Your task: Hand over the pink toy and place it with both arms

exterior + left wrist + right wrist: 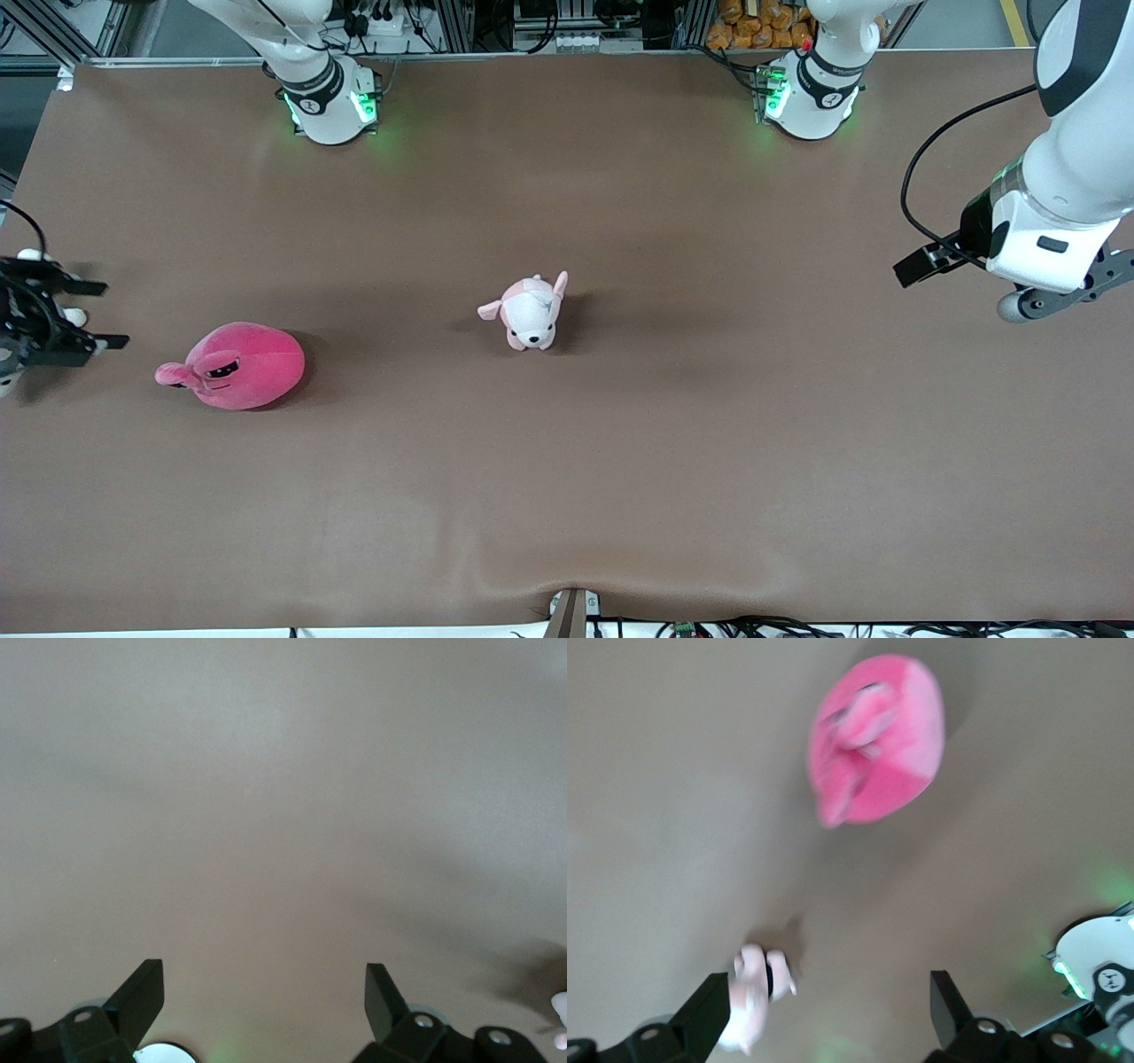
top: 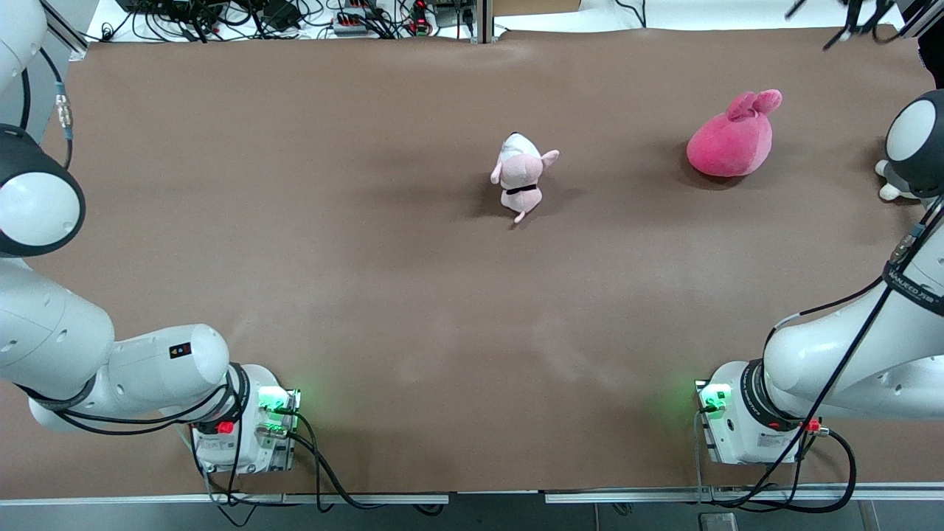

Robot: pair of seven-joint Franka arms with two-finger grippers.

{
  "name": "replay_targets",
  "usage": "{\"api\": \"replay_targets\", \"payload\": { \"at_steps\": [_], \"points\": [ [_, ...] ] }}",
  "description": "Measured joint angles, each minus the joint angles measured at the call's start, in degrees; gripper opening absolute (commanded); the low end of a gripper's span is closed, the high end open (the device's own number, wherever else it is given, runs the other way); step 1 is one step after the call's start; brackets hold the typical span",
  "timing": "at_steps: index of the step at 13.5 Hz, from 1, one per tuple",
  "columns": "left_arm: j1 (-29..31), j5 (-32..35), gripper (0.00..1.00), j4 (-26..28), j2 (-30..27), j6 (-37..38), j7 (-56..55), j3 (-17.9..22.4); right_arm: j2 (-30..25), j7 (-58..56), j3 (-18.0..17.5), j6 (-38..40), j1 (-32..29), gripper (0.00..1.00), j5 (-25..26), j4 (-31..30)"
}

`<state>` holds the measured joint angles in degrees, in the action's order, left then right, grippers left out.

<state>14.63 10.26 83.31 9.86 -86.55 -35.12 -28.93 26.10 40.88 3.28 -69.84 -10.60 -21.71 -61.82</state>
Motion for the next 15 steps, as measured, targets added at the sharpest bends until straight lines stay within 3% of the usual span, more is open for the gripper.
{"api": "replay_targets", "payload": {
  "at_steps": [3,7,10,15],
  "points": [
    [-9.37,-0.02,1.0,0.21,-0.11,-0.58,5.37,10.8,-5.53,-5.28,-2.07,3.62,2.94,1.0,3.2,2.18],
    [-14.72,-3.91,1.0,4.35,-3.61,-2.03,12.68,20.09,-14.07,-30.33,-2.77,6.65,5.1,1.0,13.23,2.33],
    [-15.95,-5.23,1.0,10.22,-9.13,-3.51,13.45,21.55,-19.82,-36.91,-2.97,6.16,6.06,1.0,17.32,-1.79],
    [-19.07,-5.38,1.0,17.96,-16.09,-5.9,13.67,21.42,-30.99,-40.85,-3.22,-4.1,7.86,1.0,21.84,-20.43]
  ]
}}
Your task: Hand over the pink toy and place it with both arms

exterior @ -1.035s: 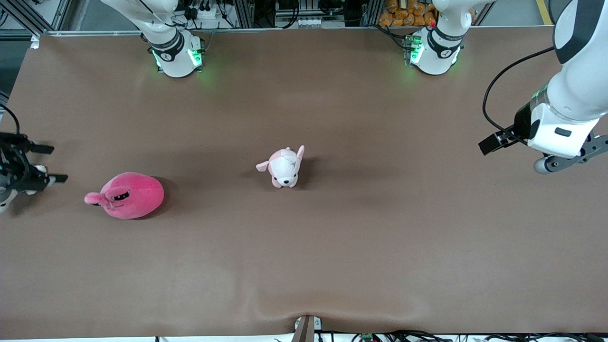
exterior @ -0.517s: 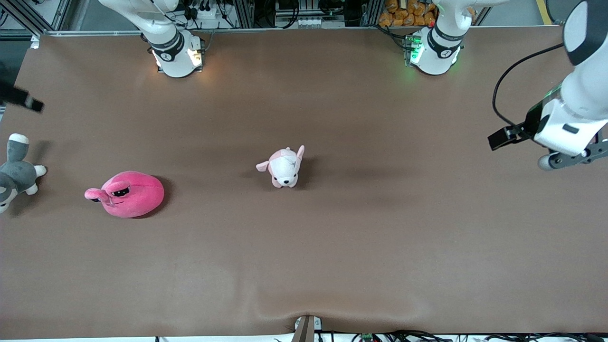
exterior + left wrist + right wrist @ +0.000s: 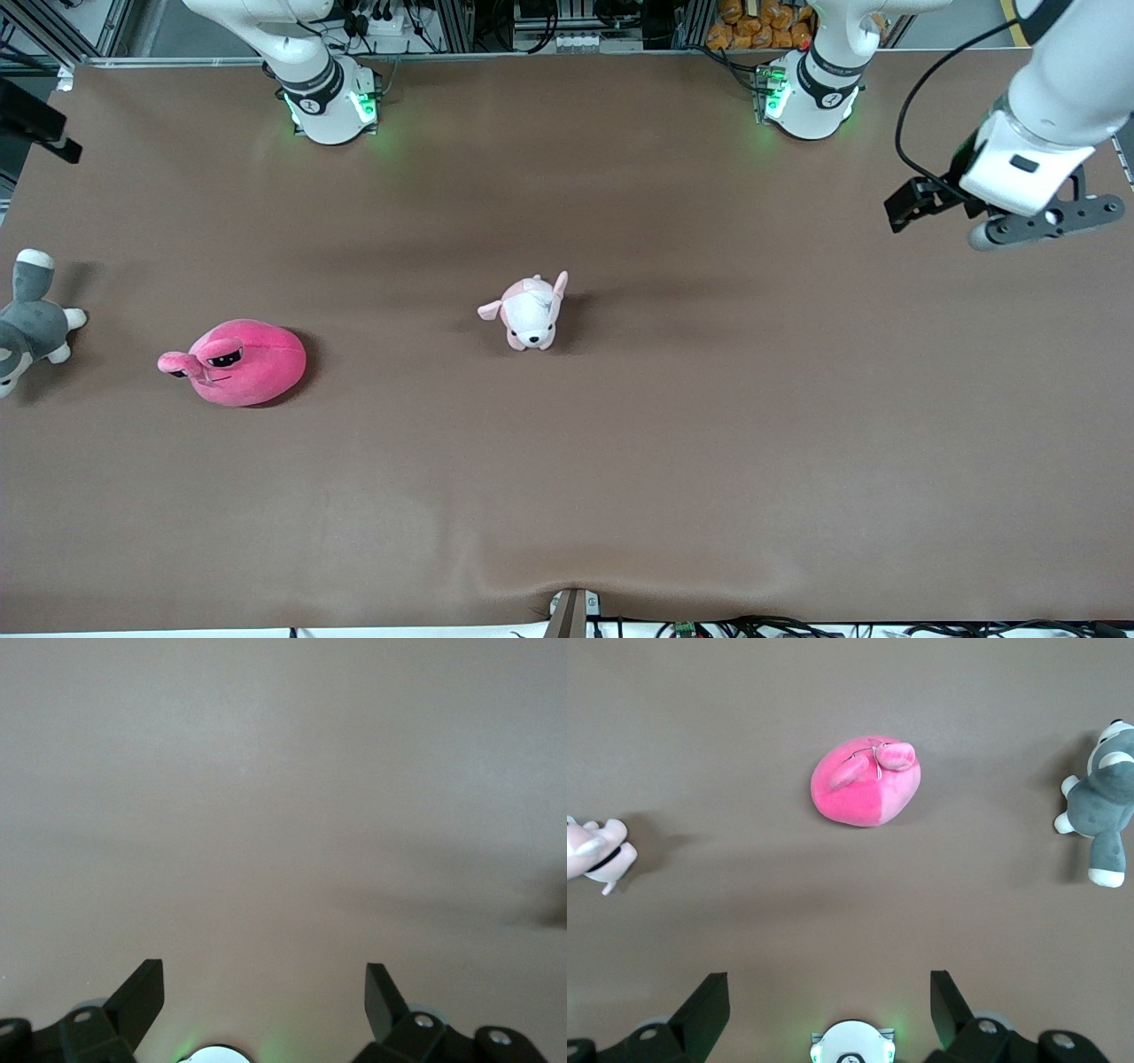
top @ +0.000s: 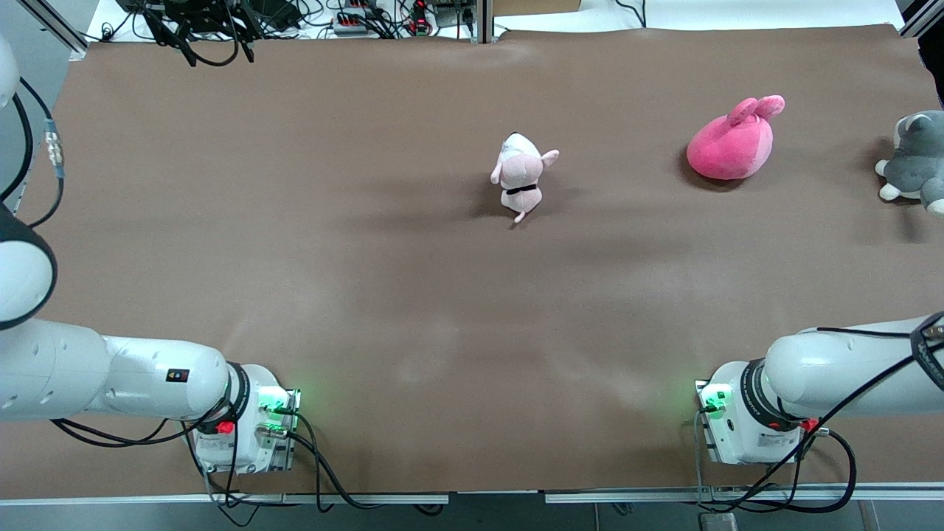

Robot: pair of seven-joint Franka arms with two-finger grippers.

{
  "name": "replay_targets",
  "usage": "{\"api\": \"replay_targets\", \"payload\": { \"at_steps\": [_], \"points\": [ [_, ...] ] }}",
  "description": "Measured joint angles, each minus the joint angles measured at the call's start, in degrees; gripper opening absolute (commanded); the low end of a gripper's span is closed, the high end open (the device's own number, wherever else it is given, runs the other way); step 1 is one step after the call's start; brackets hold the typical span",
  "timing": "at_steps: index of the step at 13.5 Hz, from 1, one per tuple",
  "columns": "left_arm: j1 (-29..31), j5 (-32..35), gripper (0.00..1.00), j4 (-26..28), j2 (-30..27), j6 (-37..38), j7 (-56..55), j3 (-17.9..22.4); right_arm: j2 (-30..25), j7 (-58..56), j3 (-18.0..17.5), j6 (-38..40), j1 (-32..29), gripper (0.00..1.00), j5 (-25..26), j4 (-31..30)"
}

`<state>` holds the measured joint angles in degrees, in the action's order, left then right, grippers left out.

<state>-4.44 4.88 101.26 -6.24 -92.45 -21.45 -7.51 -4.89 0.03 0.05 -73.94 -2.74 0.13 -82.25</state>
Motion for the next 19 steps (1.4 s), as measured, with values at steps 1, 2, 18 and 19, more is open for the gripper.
{"api": "replay_targets", "payload": {
  "at_steps": [1,2,18,19],
  "points": [
    [-0.01,-0.12,1.0,0.38,-0.66,-0.21,0.96,0.08,-1.11,-0.27,-0.05,-1.02,0.24,1.0,0.2,-1.67],
    [0.07,-0.23,1.0,0.48,-1.24,-0.31,3.11,0.41,-1.69,-0.44,-0.09,-1.95,0.4,1.0,0.29,-2.51],
    [0.58,-1.18,1.0,-5.75,-2.2,5.23,14.22,6.23,-1.92,-0.61,-0.08,-3.36,0.79,1.0,0.78,-2.68],
    [0.57,-0.74,1.0,-6.56,-1.74,5.5,14.22,5.86,-1.92,-0.61,-0.08,-3.36,0.79,1.0,0.78,-2.68]
  ]
}}
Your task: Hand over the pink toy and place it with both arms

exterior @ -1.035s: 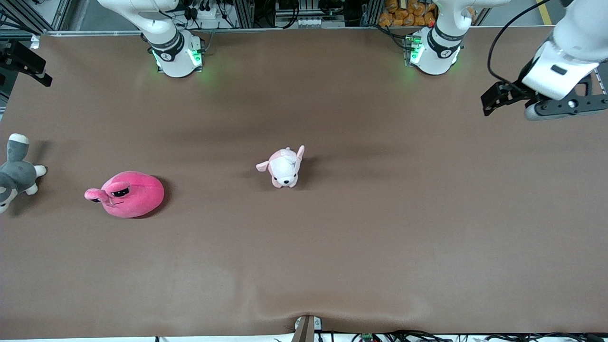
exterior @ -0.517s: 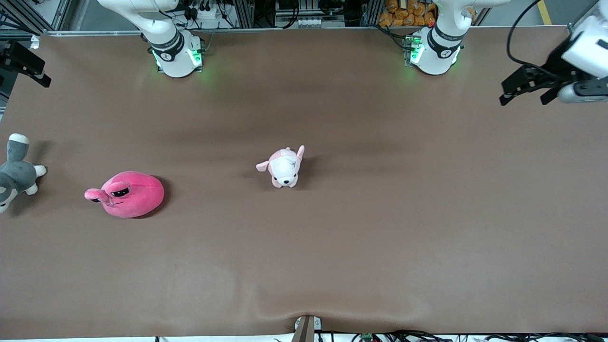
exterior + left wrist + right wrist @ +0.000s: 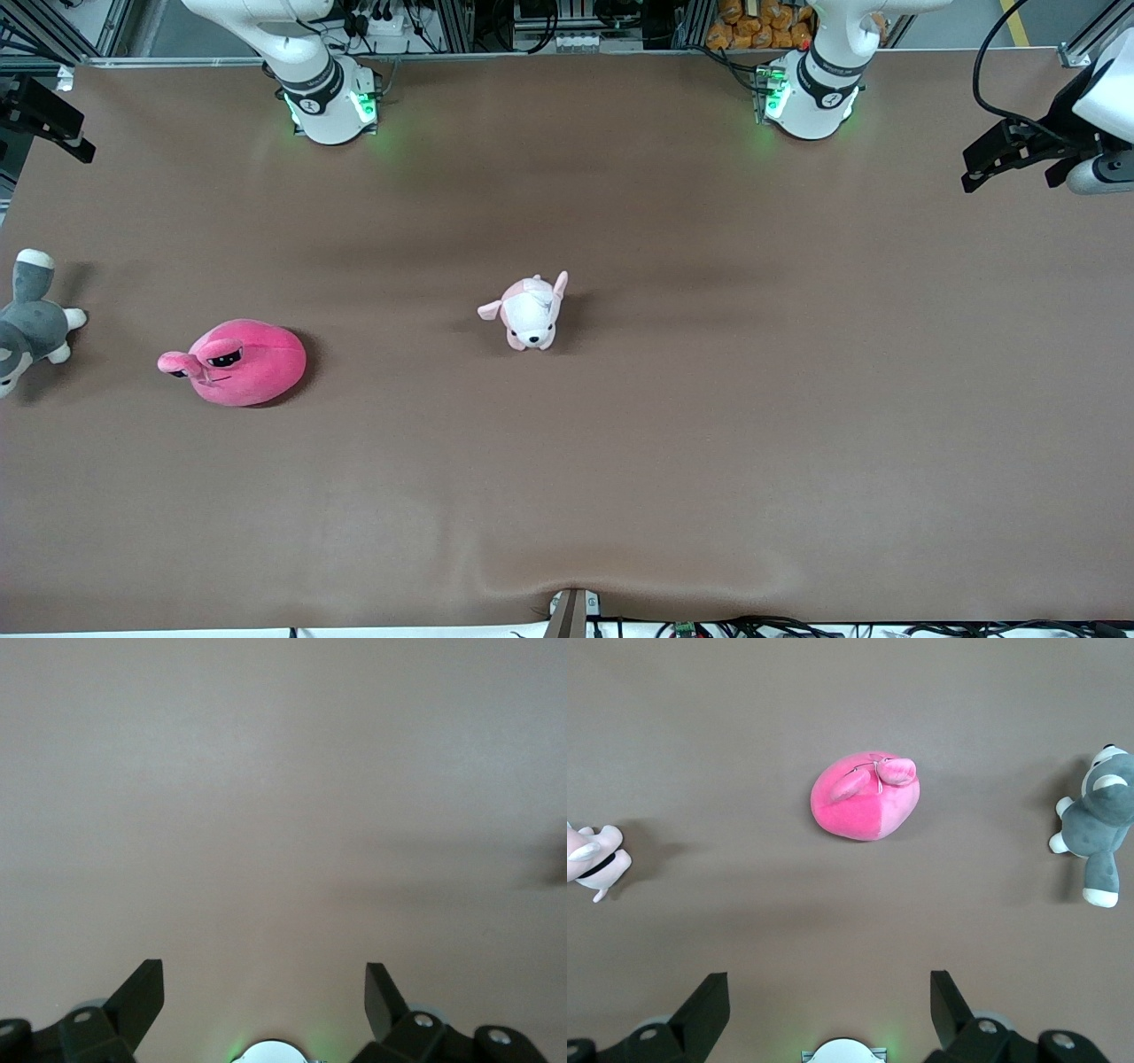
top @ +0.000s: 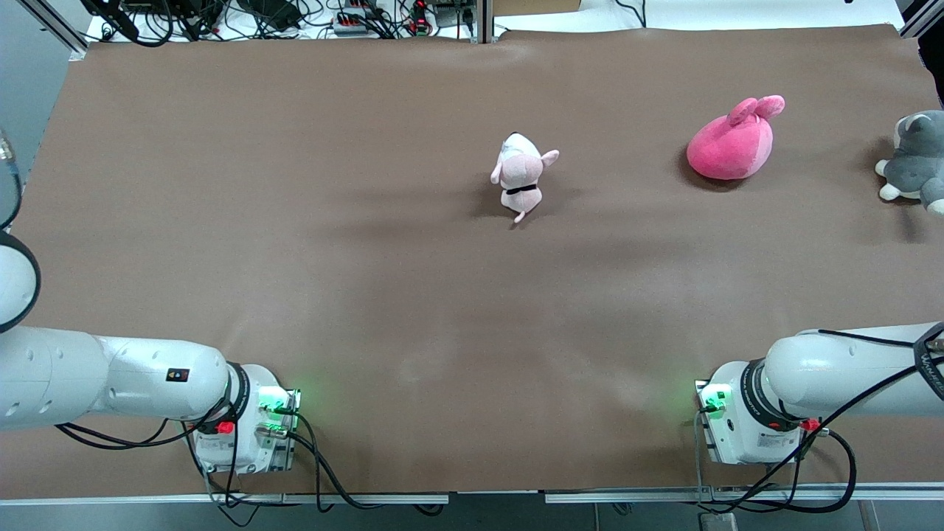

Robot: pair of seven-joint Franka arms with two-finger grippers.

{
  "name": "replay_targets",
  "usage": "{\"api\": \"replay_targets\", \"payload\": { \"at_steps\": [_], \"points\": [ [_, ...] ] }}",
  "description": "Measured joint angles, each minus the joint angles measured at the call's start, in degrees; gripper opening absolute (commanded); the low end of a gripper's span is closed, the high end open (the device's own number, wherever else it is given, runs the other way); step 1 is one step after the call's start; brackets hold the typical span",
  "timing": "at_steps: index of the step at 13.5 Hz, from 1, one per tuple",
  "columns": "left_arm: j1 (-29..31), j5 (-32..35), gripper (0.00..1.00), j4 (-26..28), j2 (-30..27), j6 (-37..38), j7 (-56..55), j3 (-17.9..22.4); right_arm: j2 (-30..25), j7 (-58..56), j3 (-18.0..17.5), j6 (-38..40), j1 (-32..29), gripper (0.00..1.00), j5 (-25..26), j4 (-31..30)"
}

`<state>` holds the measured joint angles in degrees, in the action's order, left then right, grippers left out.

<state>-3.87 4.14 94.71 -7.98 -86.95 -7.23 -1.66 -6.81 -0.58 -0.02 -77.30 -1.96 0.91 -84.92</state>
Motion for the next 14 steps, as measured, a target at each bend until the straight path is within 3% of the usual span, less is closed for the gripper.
{"api": "replay_targets", "payload": {
  "at_steps": [14],
  "points": [
    [0.25,-0.93,1.0,-1.26,0.58,1.59,0.48,-0.18,0.0,0.0,0.0,0.02,0.02,1.0,0.0,0.0]
  ]
}}
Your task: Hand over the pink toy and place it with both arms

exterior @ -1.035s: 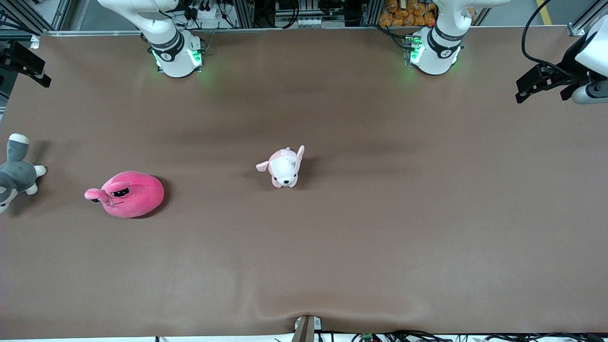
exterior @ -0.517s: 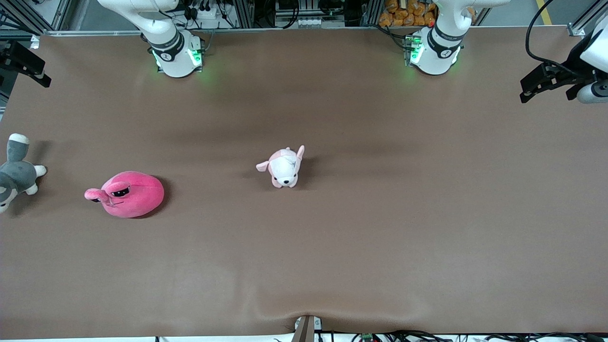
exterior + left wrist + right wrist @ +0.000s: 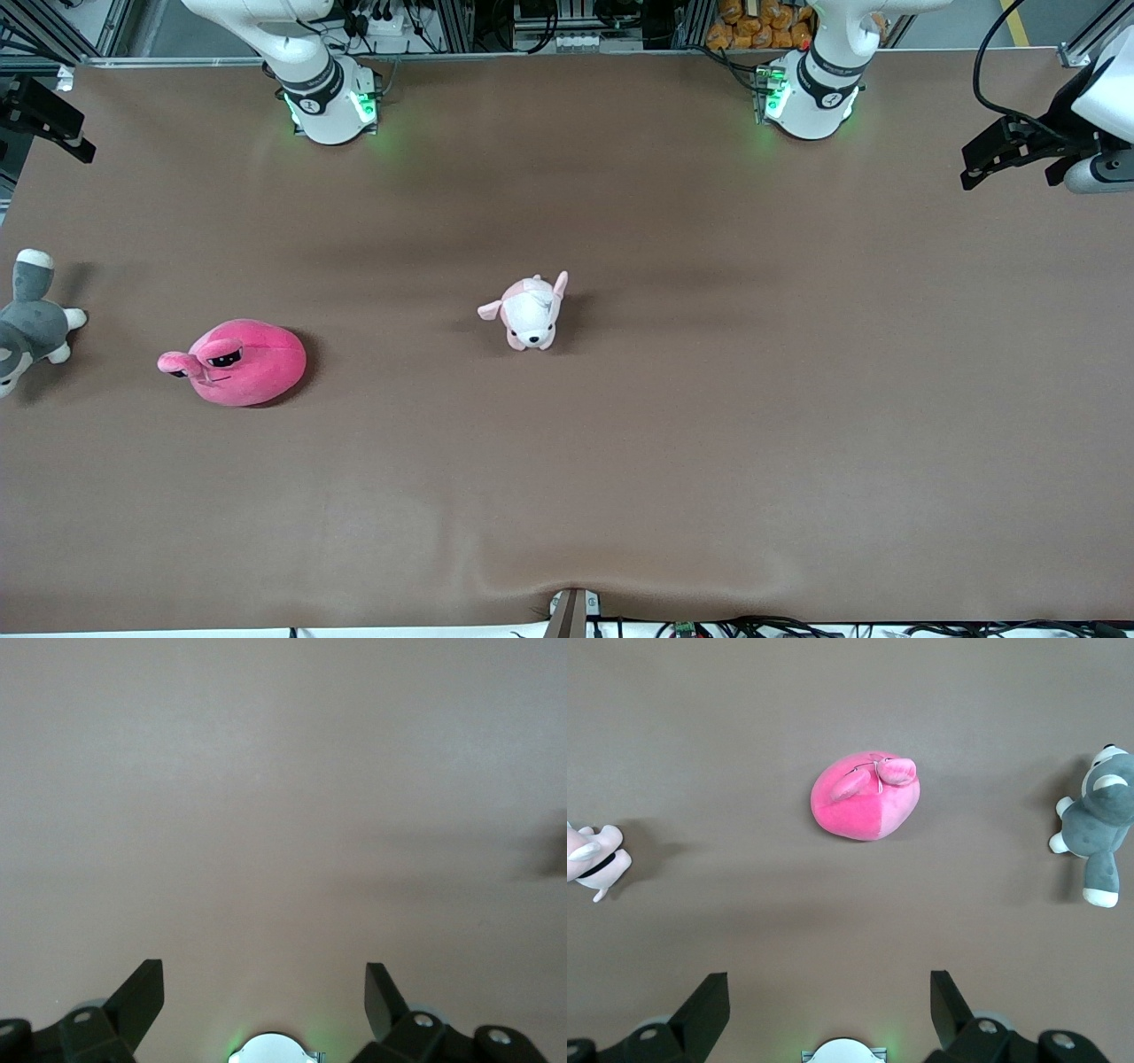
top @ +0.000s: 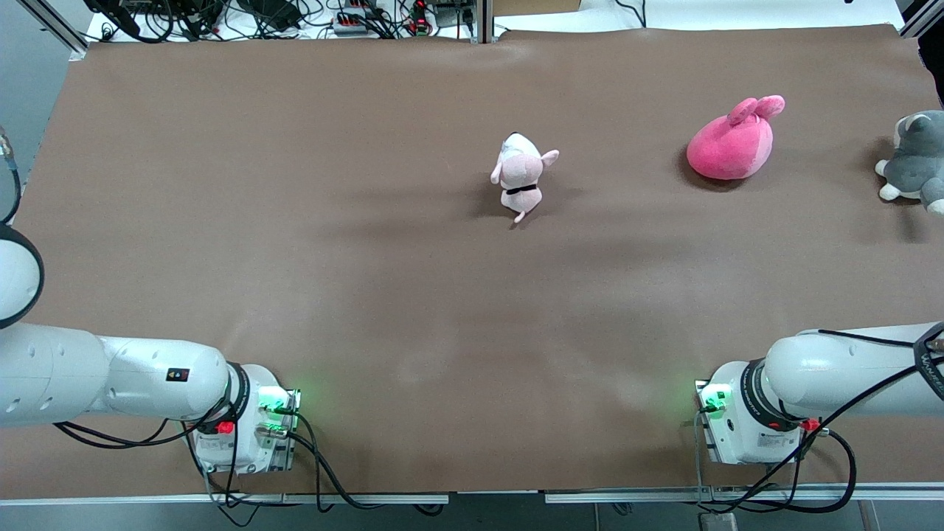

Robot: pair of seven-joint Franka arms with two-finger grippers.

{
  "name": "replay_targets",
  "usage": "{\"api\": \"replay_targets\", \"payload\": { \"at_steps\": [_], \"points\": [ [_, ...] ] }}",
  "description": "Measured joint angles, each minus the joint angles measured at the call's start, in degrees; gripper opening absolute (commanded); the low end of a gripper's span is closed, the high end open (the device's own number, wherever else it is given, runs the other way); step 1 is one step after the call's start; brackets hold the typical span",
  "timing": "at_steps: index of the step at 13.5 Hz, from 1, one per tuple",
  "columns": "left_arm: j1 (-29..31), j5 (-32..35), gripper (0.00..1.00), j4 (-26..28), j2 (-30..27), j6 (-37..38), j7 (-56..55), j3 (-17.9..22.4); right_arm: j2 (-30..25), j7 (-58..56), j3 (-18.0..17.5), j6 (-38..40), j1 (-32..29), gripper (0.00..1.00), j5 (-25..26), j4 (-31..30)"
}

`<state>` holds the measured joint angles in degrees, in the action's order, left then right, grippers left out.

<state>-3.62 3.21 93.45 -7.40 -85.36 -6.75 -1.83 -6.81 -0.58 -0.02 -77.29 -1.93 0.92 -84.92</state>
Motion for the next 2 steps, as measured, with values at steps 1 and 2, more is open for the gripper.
{"api": "replay_targets", "payload": {
  "at_steps": [1,2],
  "points": [
    [0.0,-0.03,1.0,0.0,0.0,0.02,0.0,0.0,0.0,0.0,0.0,0.0,0.0,1.0,0.0,0.0],
    [0.0,-0.04,1.0,0.0,0.0,0.04,0.0,0.0,0.0,0.0,0.0,0.01,0.0,1.0,0.0,0.0]
  ]
}}
